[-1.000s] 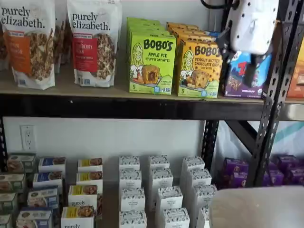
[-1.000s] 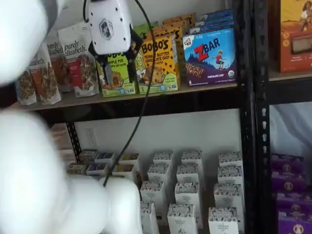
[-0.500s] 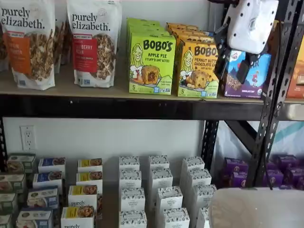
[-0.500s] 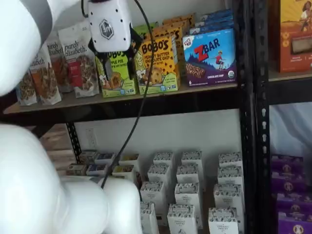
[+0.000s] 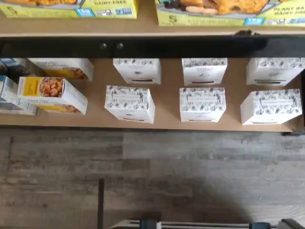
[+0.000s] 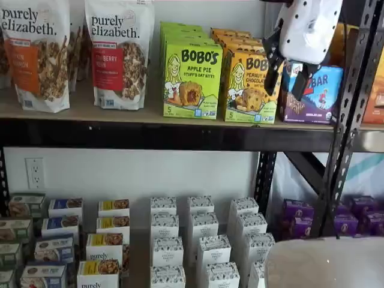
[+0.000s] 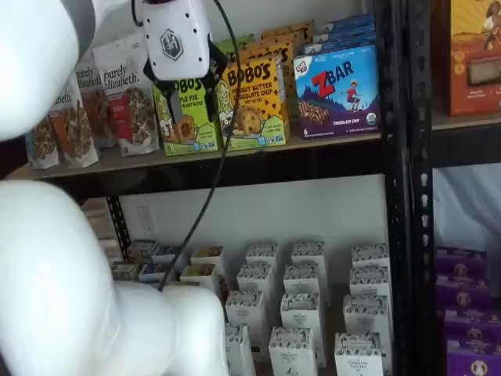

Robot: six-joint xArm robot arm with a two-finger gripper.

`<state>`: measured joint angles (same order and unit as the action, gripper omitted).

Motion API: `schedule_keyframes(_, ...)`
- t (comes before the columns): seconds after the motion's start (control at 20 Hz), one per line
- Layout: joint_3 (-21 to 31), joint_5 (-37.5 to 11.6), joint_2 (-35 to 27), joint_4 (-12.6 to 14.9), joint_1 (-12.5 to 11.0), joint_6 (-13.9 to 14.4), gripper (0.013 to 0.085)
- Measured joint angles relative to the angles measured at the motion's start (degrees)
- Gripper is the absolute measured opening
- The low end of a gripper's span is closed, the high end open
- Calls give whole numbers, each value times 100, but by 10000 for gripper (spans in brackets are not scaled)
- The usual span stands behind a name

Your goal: Pick the green box on the top shelf, the fourth from the left

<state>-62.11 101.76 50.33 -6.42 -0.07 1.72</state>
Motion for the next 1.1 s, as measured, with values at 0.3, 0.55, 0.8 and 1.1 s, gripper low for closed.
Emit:
schedule_keyframes(0.3,-79,-245,-247,46,157,120,850)
schedule_keyframes(0.55,-178,-512,-499,37,364,300,850)
schedule_keyframes(0.8,-305,-686,-755,-66,564,488,850)
schedule_keyframes(1.1,-511,-822,-1067,89,961,848,850)
